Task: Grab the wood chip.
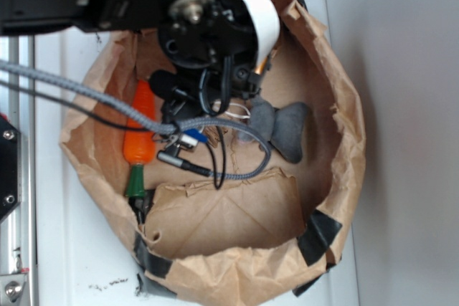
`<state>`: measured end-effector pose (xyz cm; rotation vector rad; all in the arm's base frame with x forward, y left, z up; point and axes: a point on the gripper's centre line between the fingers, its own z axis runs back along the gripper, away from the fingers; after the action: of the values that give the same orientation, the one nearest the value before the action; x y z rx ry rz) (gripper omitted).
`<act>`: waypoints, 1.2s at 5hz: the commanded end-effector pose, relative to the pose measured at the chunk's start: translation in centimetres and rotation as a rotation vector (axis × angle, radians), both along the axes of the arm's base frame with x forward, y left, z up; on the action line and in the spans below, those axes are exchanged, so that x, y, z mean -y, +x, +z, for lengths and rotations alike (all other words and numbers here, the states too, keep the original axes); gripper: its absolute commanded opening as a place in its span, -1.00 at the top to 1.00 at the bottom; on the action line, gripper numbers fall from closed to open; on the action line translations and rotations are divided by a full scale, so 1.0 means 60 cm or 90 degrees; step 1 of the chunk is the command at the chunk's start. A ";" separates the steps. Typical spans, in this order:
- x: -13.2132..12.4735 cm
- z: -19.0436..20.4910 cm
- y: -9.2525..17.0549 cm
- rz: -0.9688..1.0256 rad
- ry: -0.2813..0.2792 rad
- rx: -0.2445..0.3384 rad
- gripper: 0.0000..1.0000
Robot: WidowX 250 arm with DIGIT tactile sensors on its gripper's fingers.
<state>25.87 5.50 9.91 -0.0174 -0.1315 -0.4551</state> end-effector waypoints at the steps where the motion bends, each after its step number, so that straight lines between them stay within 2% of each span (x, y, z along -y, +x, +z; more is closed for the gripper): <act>1: 0.043 -0.047 0.018 -0.055 0.003 0.011 -1.00; 3: 0.079 -0.123 0.037 -0.038 0.035 -0.054 -1.00; 4: 0.081 -0.140 0.031 -0.033 0.054 -0.039 1.00; 6: 0.075 -0.094 0.044 -0.025 0.029 0.019 1.00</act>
<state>27.66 0.83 2.80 0.0125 -0.0949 -0.4922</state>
